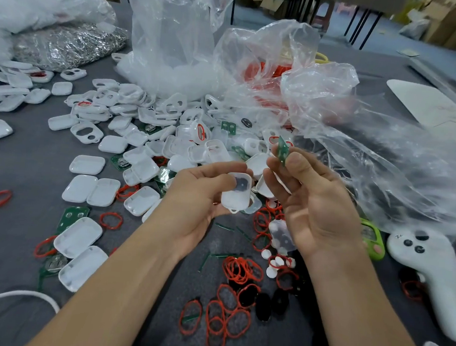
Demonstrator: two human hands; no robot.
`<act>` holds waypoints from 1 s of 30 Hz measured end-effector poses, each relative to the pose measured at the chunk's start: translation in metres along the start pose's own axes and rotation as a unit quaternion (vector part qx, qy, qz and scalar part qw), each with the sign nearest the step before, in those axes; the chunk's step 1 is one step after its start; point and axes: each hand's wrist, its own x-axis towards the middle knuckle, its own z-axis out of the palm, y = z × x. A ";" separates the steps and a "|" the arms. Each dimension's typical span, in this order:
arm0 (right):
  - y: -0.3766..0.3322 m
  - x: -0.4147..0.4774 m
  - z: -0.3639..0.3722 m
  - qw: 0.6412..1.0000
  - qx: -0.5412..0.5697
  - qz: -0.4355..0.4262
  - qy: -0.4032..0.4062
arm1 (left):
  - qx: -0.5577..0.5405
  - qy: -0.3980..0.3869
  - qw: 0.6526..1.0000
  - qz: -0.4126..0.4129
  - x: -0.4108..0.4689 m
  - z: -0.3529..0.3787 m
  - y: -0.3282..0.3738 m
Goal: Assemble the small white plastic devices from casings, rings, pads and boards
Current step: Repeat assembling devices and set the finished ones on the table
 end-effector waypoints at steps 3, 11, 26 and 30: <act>0.000 0.000 0.000 1.000 -0.005 -0.002 -0.008 | 0.026 0.014 0.999 0.020 -0.002 0.002 -0.003; 0.002 0.000 -0.002 1.000 -0.012 -0.011 -0.018 | 0.037 0.030 0.999 0.021 -0.001 0.001 -0.002; 0.017 -0.002 -0.006 0.857 -0.464 -0.220 -0.051 | 0.001 0.021 1.000 -0.022 0.000 0.001 0.003; 0.018 -0.007 -0.005 0.782 -0.565 -0.257 -0.056 | -0.009 0.021 0.999 -0.022 -0.001 -0.001 0.005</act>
